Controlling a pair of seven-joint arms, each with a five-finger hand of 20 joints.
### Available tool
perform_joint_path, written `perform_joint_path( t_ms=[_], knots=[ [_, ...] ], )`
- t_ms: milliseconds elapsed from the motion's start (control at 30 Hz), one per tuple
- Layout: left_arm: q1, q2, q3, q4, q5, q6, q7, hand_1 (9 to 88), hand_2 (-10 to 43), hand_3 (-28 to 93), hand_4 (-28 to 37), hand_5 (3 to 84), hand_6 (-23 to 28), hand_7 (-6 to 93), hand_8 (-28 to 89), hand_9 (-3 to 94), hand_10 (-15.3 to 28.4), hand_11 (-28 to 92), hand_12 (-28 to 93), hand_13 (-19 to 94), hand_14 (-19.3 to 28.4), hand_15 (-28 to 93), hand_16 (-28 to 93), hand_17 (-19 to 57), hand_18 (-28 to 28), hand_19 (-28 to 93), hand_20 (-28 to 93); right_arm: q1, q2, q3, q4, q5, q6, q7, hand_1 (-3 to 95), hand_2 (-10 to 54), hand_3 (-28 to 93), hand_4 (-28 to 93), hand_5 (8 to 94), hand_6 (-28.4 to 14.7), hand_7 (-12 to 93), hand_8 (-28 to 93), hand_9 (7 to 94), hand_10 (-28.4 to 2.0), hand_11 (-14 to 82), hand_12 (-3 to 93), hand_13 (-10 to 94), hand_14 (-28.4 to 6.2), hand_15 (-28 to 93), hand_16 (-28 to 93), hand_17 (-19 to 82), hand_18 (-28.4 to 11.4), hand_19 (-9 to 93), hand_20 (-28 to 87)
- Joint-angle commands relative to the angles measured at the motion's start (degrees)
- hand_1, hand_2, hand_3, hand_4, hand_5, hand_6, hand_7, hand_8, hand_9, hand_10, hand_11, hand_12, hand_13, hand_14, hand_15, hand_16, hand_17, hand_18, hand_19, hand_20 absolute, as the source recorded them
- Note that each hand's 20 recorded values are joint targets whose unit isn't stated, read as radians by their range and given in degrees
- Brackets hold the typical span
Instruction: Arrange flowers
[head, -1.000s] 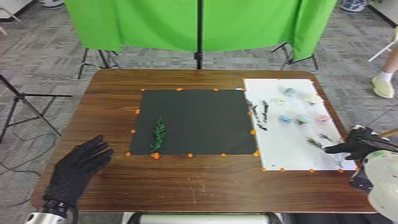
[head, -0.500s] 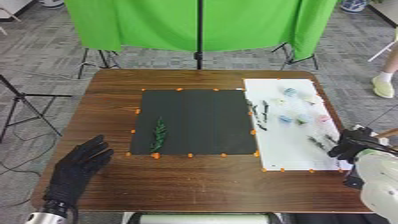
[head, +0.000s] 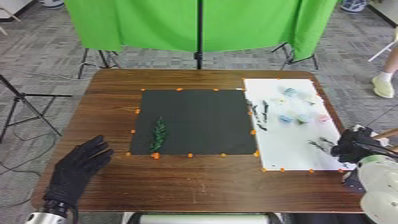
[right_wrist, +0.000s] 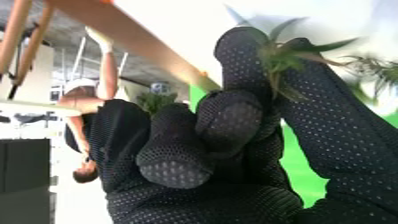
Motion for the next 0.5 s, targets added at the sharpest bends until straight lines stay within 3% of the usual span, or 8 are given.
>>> perform_joint_path(
  t_ms=[33, 200, 500],
  knots=[
    [0.9, -0.37, 0.27, 0.05, -0.04, 0.51, -0.22, 24.2, 1.1, 70, -26.3, 38.3, 4.7, 19.1, -9, 33.3, 12.9, 24, 17, 26, 15.6, 37, -1, -8.0, 21.1, 50, 8, 5.5, 0.9, 0.0, -5.8, -3.3, 4.1, 0.6, 41.6, -9.5, 84, -20, 77.0, -1.1, 57, 12, 88.1, -8.6, 62.2, 34.9, 81, -8.7, 82, 31, 49, -21.9, 93, 64],
    [0.6, -0.31, 0.38, 0.12, -0.1, 0.65, -0.37, 24.2, 1.2, 70, -26.4, 38.4, 4.8, 19.1, -9, 33.3, 12.9, 24, 17, 26, 15.6, 37, -1, -8.0, 21.1, 50, 8, 13.1, 0.3, -5.9, -7.1, -0.6, 5.7, -2.6, 41.2, -9.5, 84, -19, 77.1, -0.4, 57, 13, 88.9, -8.2, 63.0, 35.0, 82, -8.3, 83, 31, 50, -21.7, 93, 66],
    [-0.1, -0.36, 0.87, 0.29, -0.12, 0.26, -1.34, 24.2, 1.2, 70, -26.4, 38.4, 4.7, 19.2, -9, 33.3, 12.9, 24, 17, 26, 15.7, 37, -1, -8.0, 21.1, 50, 7, 34.0, -7.6, -29.4, -2.9, 3.4, 1.4, -8.8, 39.5, -5.9, 83, -21, 79.3, 0.3, 54, 15, 92.8, -7.0, 62.6, 33.8, 87, -6.9, 82, 30, 55, -21.4, 93, 68]
  ],
)
